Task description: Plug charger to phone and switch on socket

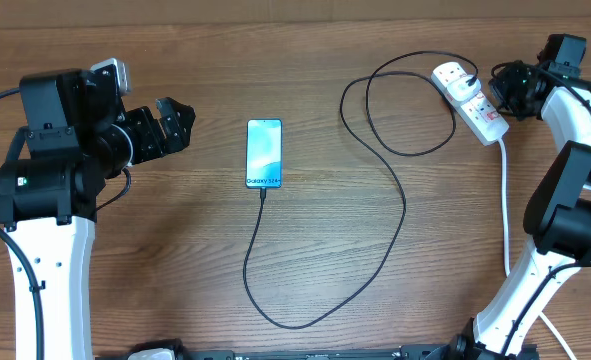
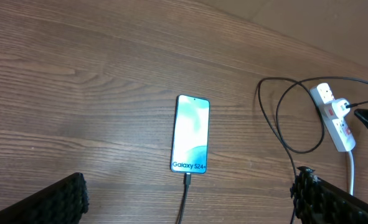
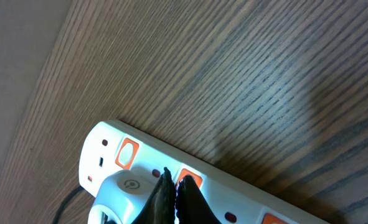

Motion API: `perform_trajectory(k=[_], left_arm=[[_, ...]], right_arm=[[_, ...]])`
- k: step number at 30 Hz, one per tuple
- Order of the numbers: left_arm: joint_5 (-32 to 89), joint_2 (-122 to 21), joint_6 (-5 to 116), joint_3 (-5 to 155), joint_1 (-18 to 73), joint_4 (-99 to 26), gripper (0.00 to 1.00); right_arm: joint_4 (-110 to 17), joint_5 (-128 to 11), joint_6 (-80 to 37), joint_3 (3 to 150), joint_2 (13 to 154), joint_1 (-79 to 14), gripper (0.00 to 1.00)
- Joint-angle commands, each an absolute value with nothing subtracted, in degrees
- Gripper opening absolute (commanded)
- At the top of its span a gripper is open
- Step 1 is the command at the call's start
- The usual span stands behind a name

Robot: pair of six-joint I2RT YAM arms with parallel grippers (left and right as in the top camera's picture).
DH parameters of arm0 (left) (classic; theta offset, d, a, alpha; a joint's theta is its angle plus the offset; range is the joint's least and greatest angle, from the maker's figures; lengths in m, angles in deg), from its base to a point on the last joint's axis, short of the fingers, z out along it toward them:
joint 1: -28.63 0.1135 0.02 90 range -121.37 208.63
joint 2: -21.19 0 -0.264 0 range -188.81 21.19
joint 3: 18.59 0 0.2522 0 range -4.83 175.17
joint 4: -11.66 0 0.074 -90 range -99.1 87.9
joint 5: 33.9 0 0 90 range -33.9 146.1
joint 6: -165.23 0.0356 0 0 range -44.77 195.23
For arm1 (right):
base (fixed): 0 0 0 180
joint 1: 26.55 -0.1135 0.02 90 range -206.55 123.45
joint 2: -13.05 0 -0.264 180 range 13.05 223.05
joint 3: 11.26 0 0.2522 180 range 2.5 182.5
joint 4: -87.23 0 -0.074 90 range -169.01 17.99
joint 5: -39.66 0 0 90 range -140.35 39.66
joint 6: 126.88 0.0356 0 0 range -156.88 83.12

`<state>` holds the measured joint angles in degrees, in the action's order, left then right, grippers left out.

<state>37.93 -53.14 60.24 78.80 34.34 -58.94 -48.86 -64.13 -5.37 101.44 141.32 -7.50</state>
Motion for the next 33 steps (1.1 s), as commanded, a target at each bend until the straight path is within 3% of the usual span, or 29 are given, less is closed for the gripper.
perform_trajectory(k=[1, 33], left_arm=[[38.3, -53.45, 60.9, 78.58, 34.28, -58.85, 1.0], [38.32, -53.45, 60.9, 78.58, 34.28, -58.85, 1.0]], right_arm=[[-49.08, -64.63, -3.8, 101.0, 143.22, -7.35, 0.04], [-49.78, -66.22, -4.11, 101.0, 145.08, -10.21, 0.04]])
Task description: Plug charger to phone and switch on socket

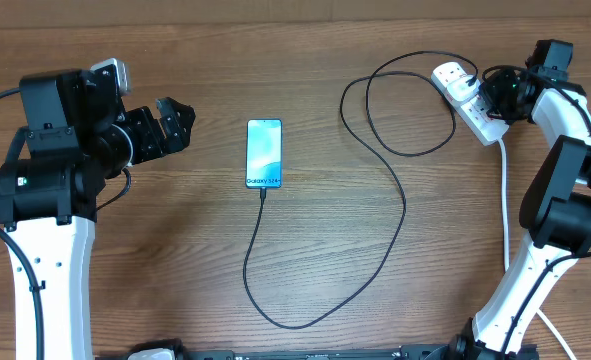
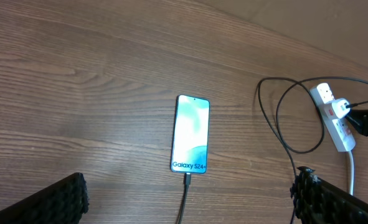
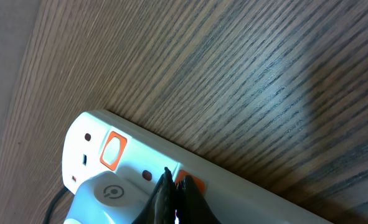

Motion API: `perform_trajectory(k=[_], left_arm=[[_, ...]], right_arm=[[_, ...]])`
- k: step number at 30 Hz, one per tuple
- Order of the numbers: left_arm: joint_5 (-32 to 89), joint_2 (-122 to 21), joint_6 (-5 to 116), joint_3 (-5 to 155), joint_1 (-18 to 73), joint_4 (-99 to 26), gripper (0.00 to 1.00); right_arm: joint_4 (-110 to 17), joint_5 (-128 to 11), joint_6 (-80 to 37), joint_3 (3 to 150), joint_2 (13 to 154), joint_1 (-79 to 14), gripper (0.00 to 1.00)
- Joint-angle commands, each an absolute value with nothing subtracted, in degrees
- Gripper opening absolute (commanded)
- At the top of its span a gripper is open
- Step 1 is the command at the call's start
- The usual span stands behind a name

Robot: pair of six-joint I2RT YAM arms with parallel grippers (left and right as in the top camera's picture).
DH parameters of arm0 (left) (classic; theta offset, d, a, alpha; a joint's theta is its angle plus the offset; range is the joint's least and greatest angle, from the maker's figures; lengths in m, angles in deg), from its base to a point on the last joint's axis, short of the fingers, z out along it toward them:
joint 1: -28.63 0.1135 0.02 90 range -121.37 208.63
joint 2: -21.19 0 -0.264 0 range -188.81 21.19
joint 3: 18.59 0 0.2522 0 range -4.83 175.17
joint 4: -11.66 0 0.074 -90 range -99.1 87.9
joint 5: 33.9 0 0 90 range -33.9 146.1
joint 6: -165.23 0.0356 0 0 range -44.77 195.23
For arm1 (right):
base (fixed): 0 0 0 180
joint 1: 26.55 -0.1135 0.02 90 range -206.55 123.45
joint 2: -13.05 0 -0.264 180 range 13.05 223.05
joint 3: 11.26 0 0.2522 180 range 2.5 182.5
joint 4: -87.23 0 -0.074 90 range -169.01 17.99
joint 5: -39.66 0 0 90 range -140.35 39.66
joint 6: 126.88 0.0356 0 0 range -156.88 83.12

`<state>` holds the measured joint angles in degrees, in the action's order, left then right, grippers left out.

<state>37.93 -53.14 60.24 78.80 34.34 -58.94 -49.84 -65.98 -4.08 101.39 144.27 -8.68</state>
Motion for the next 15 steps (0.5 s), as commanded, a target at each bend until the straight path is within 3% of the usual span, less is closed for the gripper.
perform_trajectory(k=[1, 15], left_arm=[[38.3, -53.45, 60.9, 78.58, 34.28, -58.85, 1.0], [38.3, -53.45, 60.9, 78.58, 34.28, -58.85, 1.0]], right_arm=[[-49.71, -65.76, -4.11, 101.0, 145.08, -10.21, 0.04], [-46.09, -65.46, -6.77, 101.0, 145.08, -10.43, 0.05]])
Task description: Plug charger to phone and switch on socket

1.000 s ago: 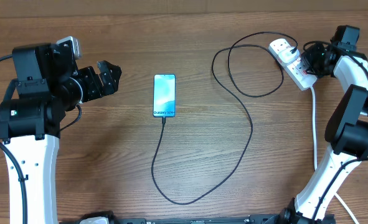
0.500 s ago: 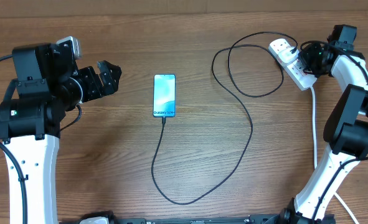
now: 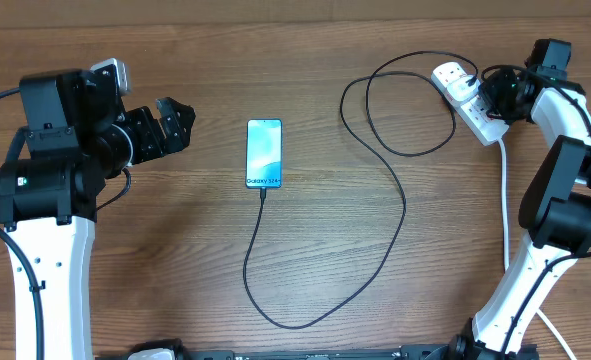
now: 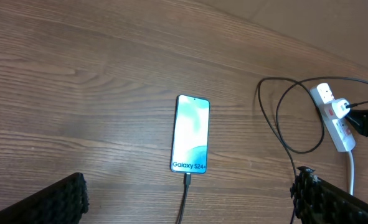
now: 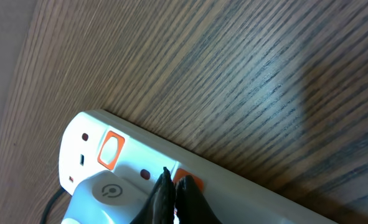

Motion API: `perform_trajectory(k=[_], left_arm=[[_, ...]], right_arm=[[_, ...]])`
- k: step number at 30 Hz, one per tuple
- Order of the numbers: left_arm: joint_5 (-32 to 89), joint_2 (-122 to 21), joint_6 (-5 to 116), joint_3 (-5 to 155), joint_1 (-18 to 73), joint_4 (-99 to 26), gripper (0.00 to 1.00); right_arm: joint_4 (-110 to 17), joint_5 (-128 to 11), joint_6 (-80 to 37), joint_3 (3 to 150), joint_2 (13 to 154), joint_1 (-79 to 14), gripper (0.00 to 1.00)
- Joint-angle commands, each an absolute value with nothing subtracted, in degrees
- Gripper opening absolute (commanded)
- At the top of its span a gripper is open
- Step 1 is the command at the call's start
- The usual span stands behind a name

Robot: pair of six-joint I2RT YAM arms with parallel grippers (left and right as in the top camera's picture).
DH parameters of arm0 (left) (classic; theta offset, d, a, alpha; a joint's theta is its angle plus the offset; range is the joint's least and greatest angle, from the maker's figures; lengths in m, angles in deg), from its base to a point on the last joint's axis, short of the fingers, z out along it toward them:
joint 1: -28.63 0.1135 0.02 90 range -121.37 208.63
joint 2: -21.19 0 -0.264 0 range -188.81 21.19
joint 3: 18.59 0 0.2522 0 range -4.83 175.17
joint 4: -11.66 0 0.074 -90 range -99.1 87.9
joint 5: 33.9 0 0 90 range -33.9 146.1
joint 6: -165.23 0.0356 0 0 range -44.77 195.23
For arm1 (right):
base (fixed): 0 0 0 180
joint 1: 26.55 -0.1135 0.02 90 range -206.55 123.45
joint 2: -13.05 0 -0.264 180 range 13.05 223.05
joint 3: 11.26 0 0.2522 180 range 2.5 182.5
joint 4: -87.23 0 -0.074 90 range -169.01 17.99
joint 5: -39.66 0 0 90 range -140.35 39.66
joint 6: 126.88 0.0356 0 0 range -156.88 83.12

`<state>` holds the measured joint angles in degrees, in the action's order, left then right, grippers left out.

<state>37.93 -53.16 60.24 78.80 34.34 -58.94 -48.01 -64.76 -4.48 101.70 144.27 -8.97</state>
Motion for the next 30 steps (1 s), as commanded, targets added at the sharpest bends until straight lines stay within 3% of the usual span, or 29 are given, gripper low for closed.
perform_trajectory(k=[1, 23, 28, 30], left_arm=[[38.3, -53.45, 60.9, 78.58, 34.28, -58.85, 1.0], [38.32, -53.45, 60.9, 78.58, 34.28, -58.85, 1.0], [38.32, -53.45, 60.9, 78.58, 34.28, -58.85, 1.0], [38.32, -53.45, 60.9, 78.58, 34.28, -58.85, 1.0]], right_arm=[[-46.04, -65.46, -8.13, 101.0, 145.08, -10.5, 0.05], [-45.08, -58.95, -12.19, 101.09, 145.08, -10.04, 0.36], [-43.24, -58.9, -16.0, 103.27, 144.31, -9.8, 0.58], [-42.63, -58.9, -16.0, 104.02, 143.53, -9.73, 0.62]])
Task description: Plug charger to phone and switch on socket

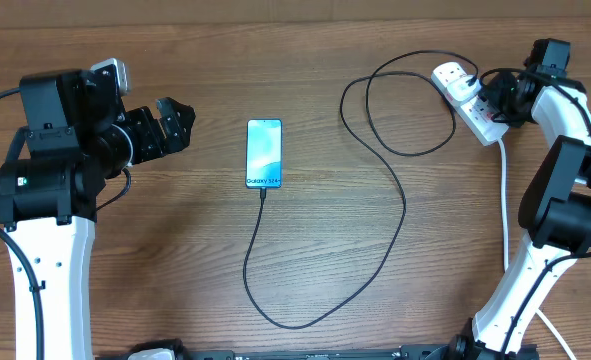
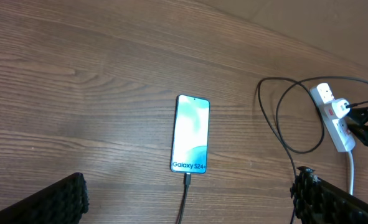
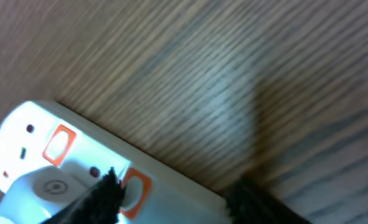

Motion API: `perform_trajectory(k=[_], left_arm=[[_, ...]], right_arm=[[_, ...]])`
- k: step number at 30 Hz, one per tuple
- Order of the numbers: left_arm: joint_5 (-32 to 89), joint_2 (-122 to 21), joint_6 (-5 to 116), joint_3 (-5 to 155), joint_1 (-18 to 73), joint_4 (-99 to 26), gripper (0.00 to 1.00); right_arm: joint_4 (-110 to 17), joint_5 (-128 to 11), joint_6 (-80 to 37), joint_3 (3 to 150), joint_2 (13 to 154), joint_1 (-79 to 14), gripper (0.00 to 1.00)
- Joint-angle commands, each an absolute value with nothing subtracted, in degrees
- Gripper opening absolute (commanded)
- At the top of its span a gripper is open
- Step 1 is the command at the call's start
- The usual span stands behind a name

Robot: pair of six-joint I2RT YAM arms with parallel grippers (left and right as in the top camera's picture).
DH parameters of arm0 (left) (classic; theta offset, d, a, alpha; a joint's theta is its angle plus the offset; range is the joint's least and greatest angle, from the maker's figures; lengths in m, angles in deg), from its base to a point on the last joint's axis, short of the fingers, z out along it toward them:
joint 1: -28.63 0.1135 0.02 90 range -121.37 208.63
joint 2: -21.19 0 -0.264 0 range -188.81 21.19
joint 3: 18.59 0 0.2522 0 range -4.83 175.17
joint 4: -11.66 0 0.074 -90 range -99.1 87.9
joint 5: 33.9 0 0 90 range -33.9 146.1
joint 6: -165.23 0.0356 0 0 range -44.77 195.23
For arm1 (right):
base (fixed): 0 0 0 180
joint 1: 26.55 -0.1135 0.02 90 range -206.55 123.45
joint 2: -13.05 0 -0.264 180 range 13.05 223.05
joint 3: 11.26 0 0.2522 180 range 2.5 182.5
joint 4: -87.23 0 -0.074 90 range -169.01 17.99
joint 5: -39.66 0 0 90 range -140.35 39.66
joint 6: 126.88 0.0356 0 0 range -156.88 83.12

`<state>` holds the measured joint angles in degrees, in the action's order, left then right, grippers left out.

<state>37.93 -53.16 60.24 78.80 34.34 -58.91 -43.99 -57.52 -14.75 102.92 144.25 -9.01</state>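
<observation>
The phone (image 1: 264,152) lies screen-up and lit in the middle of the table, also visible in the left wrist view as the phone (image 2: 191,134). The black charger cable (image 1: 403,205) is plugged into its bottom end and loops to the charger plug (image 1: 455,72) seated in the white power strip (image 1: 472,102). My right gripper (image 1: 497,95) is open at the strip. In the blurred right wrist view its left finger (image 3: 106,190) sits by the second orange switch (image 3: 136,190); the other finger is off the strip's edge. My left gripper (image 1: 175,125) hangs open, left of the phone.
The strip's own white lead (image 1: 504,200) runs down the right side of the table beside the right arm. The cable's long loop (image 1: 275,318) reaches close to the table's front edge. The first orange switch (image 3: 60,144) sits at the strip's end.
My right gripper was shut with its tips together on the second orange switch; now it is open, its fingers spread apart over the strip. The left arm, phone and cable have not moved.
The cable was in the phone from the oldest moment. My shut right gripper stood by the strip's second switch, then lay further along the strip with its tips on that switch and stayed there. Now it is open. The left gripper stayed open throughout.
</observation>
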Motion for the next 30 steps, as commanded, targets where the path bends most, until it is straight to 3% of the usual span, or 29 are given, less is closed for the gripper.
perform_trajectory(k=[1, 30], left_arm=[[38.32, -53.45, 60.9, 78.58, 34.28, -58.85, 1.0], [38.3, -53.45, 60.9, 78.58, 34.28, -58.85, 1.0]], right_arm=[[-42.41, -58.88, -16.02, 104.39, 142.85, -9.69, 0.62], [-42.72, -50.4, -18.05, 104.08, 140.66, -9.56, 0.68]])
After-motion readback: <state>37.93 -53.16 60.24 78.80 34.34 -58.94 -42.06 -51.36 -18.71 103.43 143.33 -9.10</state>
